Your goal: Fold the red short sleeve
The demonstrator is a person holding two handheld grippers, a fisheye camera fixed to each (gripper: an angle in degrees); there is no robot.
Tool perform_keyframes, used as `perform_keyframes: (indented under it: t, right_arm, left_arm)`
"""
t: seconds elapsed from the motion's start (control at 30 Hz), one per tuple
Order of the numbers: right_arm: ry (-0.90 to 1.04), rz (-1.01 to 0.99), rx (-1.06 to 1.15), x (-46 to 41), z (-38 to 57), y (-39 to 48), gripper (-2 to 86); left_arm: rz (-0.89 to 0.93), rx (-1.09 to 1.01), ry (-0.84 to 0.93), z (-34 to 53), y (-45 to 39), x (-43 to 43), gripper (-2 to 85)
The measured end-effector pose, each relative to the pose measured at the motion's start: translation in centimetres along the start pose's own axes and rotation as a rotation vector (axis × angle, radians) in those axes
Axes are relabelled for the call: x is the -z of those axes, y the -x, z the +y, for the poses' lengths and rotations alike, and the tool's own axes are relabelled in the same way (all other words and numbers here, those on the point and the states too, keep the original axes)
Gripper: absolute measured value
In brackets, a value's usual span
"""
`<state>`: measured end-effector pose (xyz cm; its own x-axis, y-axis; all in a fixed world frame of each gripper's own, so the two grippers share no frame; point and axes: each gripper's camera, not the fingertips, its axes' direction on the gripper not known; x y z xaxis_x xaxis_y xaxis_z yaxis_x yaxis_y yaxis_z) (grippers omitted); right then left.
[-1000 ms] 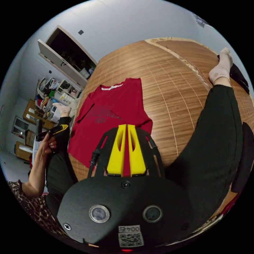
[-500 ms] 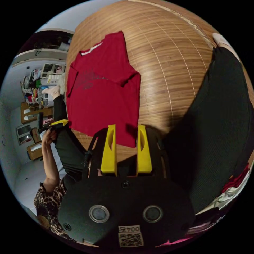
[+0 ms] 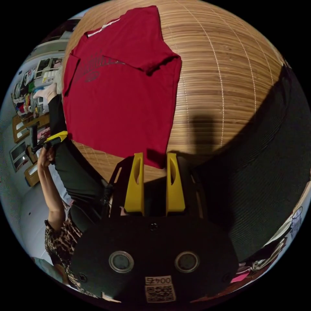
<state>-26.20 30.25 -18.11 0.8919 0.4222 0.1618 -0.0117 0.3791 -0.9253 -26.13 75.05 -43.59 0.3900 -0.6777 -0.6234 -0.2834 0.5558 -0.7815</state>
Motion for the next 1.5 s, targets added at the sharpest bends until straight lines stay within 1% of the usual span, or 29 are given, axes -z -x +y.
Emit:
perform_keyframes:
  t: [0.43,0.67,0.83,0.9,0.97,1.13,1.2,1.37,1.47,1.5]
  right_arm:
    - [0.068,0.033,0.030,0.7,0.9,0.2,9.0]
    - [0.056,0.068,0.033,1.0,2.0,-0.4,5.7]
    - [0.002,0.099,0.081,1.3,3.8,-0.4,3.6]
    - [-0.048,0.103,0.101,1.9,4.7,-0.5,3.4]
    - [-0.105,0.088,0.111,2.7,5.8,-0.8,3.3]
    - [-0.296,-0.095,0.158,5.3,10.7,-2.8,3.2]
    - [-0.348,-0.129,0.174,5.9,12.5,-3.6,3.2]
    - [-0.431,-0.184,0.199,7.0,17.0,-5.5,3.0]
    - [-0.475,-0.231,0.195,7.3,19.2,-6.7,3.0]
    - [-0.491,-0.261,0.191,7.4,19.7,-7.3,3.0]
  left_arm:
    - [-0.098,-0.028,0.018,0.5,-1.0,0.8,9.2]
    - [-0.186,-0.037,0.028,0.8,-1.2,1.5,7.0]
    - [-0.232,-0.033,0.005,1.6,-0.6,2.6,3.3]
    - [-0.146,-0.045,-0.031,2.1,-0.1,3.4,2.7]
    - [-0.096,-0.029,-0.087,2.8,0.8,4.5,2.4]
    - [0.121,-0.030,-0.283,6.3,3.6,8.0,1.8]
    - [0.162,-0.039,-0.327,7.7,4.2,8.9,1.7]
    - [0.197,-0.087,-0.356,10.9,4.9,10.2,1.7]
    - [0.265,-0.094,-0.379,12.4,5.5,10.8,1.7]
    - [0.320,-0.088,-0.395,12.7,6.0,11.0,1.7]
